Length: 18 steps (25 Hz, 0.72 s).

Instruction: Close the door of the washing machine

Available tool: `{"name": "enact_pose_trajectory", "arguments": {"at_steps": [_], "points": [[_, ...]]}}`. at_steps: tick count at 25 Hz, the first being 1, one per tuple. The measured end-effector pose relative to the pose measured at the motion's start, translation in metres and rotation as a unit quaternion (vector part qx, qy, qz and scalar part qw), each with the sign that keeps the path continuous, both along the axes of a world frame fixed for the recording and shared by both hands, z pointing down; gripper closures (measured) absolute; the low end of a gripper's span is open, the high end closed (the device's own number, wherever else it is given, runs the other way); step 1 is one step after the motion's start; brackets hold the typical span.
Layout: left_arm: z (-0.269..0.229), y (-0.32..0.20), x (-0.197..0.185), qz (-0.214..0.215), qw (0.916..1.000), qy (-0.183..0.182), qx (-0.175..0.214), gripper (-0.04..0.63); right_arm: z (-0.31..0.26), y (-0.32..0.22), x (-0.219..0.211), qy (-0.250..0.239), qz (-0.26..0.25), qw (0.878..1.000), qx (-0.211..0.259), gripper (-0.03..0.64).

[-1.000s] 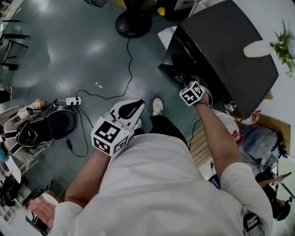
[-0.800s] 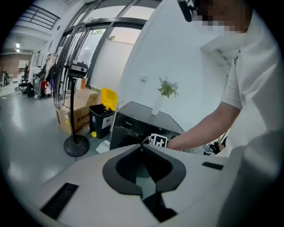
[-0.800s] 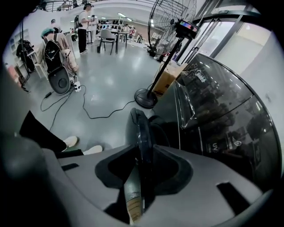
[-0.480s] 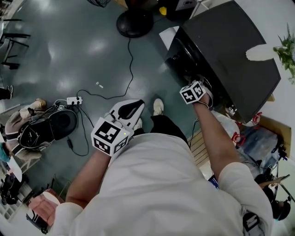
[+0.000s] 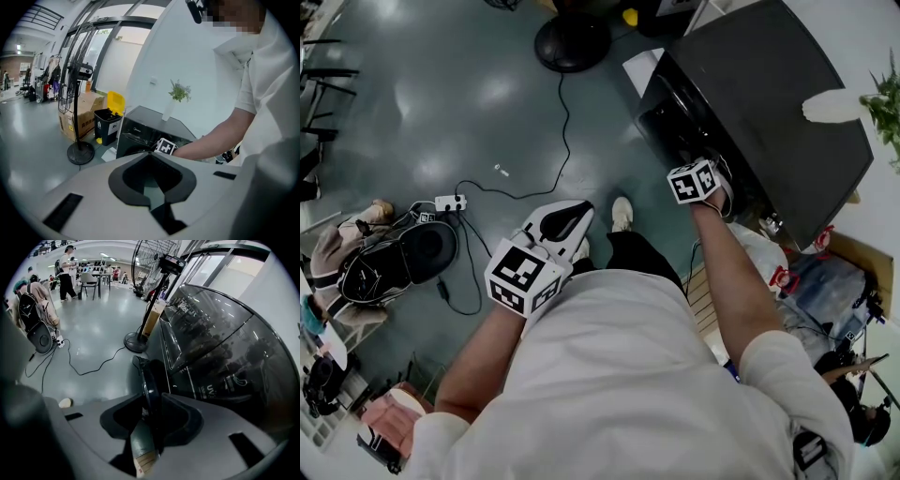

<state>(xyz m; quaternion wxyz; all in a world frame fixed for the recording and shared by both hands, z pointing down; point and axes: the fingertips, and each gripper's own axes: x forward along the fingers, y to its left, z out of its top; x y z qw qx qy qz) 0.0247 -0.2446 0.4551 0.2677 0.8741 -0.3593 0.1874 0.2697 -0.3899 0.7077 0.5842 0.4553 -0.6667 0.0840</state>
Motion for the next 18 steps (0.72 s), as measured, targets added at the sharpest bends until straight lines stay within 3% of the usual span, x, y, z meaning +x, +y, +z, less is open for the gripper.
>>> {"name": "enact_pose_trajectory", "arguments": {"at_steps": [18], "points": [[0.0018,0.0041,-0.0025,0.011,0.9999,0.003,-0.007,0.574,0.0015,-0.0033,0.0036,-0.002,0.051,0.999,0.012,0.476]]}}
